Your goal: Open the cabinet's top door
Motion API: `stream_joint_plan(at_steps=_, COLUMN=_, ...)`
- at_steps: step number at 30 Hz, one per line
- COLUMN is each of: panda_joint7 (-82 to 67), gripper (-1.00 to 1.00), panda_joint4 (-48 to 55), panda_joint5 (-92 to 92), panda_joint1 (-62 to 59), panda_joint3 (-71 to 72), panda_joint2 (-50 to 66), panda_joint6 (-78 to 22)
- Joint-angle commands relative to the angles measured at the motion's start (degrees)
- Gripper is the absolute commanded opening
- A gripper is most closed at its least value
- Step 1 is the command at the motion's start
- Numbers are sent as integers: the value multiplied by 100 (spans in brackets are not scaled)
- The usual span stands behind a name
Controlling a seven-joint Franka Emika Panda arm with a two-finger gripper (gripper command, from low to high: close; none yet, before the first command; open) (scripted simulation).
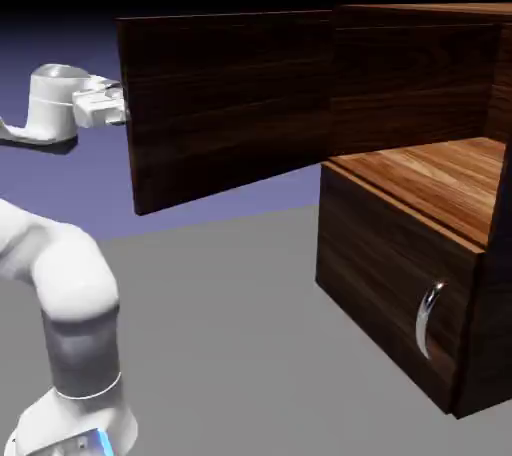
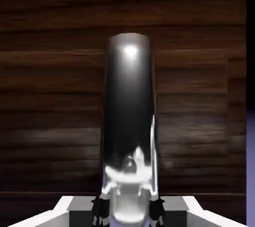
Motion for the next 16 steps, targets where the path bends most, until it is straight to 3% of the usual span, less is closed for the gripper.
stream_joint_plan(at_steps=1, panda_joint7=10, gripper=-100, panda_joint4=175, panda_joint5=58, panda_joint1=-208, panda_joint3=178, panda_joint2=46, panda_joint6=-121)
stream_joint_plan(at_steps=16, panda_joint7=-480, gripper=-100, panda_joint4=2771, panda_joint5=733, panda_joint1=-3322, panda_joint3=2326, panda_joint2=-358, panda_joint6=-1501)
